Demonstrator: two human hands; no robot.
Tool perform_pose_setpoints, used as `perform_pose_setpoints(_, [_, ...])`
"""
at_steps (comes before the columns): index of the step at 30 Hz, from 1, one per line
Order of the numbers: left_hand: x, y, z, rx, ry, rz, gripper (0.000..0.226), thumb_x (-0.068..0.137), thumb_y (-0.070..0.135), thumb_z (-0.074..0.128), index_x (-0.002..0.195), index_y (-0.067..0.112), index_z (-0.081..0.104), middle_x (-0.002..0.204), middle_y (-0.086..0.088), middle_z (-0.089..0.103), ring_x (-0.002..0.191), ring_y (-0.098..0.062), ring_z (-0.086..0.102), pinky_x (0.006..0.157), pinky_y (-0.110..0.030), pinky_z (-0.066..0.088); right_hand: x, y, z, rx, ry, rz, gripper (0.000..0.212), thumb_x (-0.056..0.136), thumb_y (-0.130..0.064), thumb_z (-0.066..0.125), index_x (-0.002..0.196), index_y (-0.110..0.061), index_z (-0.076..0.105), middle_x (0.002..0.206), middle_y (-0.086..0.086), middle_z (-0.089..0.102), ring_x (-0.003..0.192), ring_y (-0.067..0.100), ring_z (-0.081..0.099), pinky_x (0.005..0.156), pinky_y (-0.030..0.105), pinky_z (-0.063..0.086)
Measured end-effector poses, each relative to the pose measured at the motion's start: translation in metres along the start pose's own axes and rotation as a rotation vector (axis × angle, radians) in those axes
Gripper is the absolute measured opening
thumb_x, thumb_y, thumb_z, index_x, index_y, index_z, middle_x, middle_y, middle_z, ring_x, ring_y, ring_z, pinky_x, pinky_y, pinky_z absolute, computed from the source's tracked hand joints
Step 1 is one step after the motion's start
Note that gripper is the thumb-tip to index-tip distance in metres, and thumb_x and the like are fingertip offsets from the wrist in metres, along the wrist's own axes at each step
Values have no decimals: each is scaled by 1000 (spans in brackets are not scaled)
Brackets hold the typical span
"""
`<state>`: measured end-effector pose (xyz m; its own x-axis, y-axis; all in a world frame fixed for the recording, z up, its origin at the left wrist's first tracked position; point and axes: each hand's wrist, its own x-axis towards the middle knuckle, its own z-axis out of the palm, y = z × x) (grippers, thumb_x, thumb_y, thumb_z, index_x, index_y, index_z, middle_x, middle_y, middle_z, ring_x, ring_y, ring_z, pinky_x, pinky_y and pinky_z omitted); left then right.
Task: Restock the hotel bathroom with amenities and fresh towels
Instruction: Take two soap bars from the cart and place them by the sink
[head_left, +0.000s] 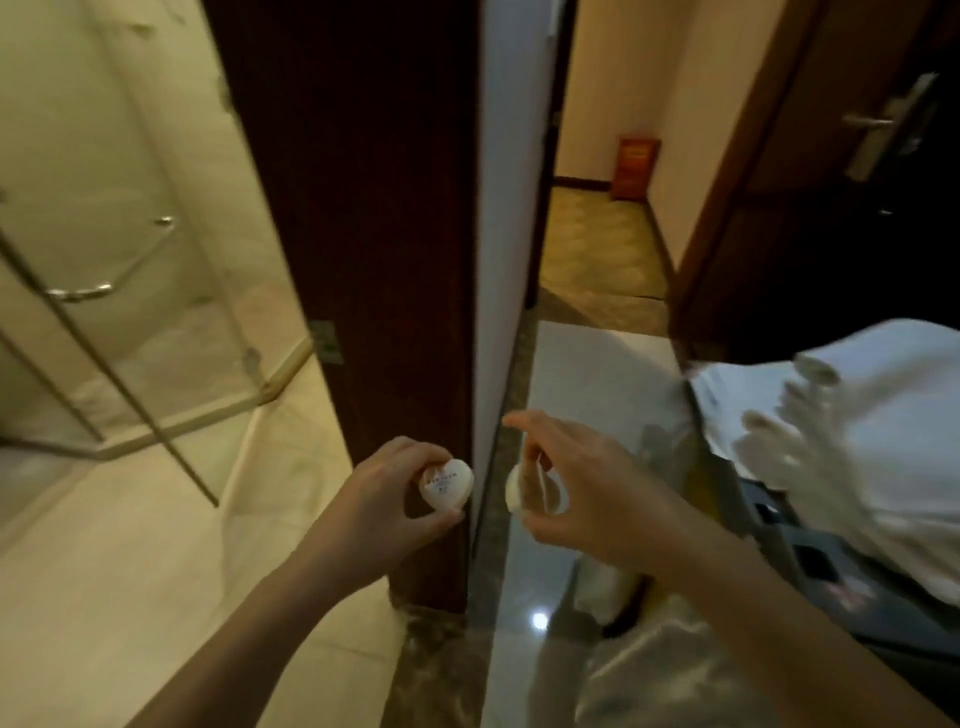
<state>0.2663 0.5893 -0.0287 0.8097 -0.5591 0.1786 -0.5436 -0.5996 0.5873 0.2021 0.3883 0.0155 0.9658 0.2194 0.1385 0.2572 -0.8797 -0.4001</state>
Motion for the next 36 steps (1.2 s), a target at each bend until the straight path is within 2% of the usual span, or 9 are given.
perform_pose_setpoints(4, [1, -62, -47, 23, 78, -80, 46, 77, 39, 69, 119, 29, 53, 107, 15, 51, 95, 1, 50, 83, -22, 49, 78, -37, 29, 39, -74, -99, 78, 82, -31, 67, 143, -32, 19, 105, -17, 41, 94, 0, 46, 80, 17, 45])
perform_pose_setpoints(8, [-3, -126, -102, 4, 141, -130, 43, 75, 32, 73, 115, 25, 58, 109, 12, 55, 97, -1, 54, 82, -25, 50, 160, -79, 62, 89, -97, -185, 79, 82, -31, 67, 143, -33, 18, 115, -13, 46, 103, 3, 47, 88, 21, 46])
perform_pose_setpoints(12, [-18, -190, -158, 54, 216, -201, 45, 73, 31, 74, 115, 24, 59, 108, 12, 56, 95, -3, 56, 80, -20, 52, 236, -134, 97, 143, -97, -286, 74, 78, -30, 70, 140, -30, 28, 109, -8, 52, 102, 8, 51, 89, 26, 48])
perform_pose_setpoints(16, [-44, -247, -206, 67, 318, -300, 44, 71, 34, 75, 112, 26, 59, 104, 13, 56, 91, 0, 56, 76, -16, 50, 300, -186, 127, 193, -124, -433, 71, 76, -27, 72, 137, -23, 35, 102, -7, 54, 93, 8, 53, 80, 21, 45])
perform_pose_setpoints(21, [-75, -298, -251, 96, 434, -449, 43, 70, 48, 69, 107, 33, 55, 100, 19, 53, 95, 3, 52, 74, -9, 47, 371, -241, 167, 259, -188, -593, 66, 75, -25, 72, 133, -19, 42, 95, -2, 60, 85, 12, 58, 76, 30, 51])
perform_pose_setpoints(23, [-85, -318, -266, 114, 490, -505, 45, 69, 51, 68, 107, 31, 57, 100, 24, 51, 98, 3, 50, 76, -8, 46, 397, -263, 185, 271, -226, -664, 65, 76, -27, 71, 133, -20, 41, 95, -4, 60, 84, 9, 57, 75, 27, 50])
perform_pose_setpoints(29, [-97, -388, -311, 201, 588, -686, 43, 72, 35, 75, 111, 27, 57, 100, 19, 53, 92, 2, 54, 72, -10, 45, 487, -322, 235, 299, -308, -846, 67, 76, -29, 71, 134, -22, 39, 96, -11, 56, 81, -2, 52, 70, 9, 43])
perform_pose_setpoints(32, [-89, -425, -339, 220, 643, -754, 43, 73, 36, 73, 111, 29, 56, 98, 28, 46, 92, 3, 52, 74, -12, 45, 541, -345, 255, 297, -350, -916, 71, 76, -29, 72, 137, -24, 34, 101, -11, 54, 88, 2, 52, 72, 11, 44])
perform_pose_setpoints(36, [-67, -474, -385, 248, 723, -840, 41, 74, 34, 73, 110, 31, 52, 98, 21, 48, 92, 0, 52, 77, -14, 46, 623, -378, 275, 310, -386, -993, 70, 78, -29, 71, 137, -25, 34, 103, -10, 53, 92, 6, 55, 81, 23, 51])
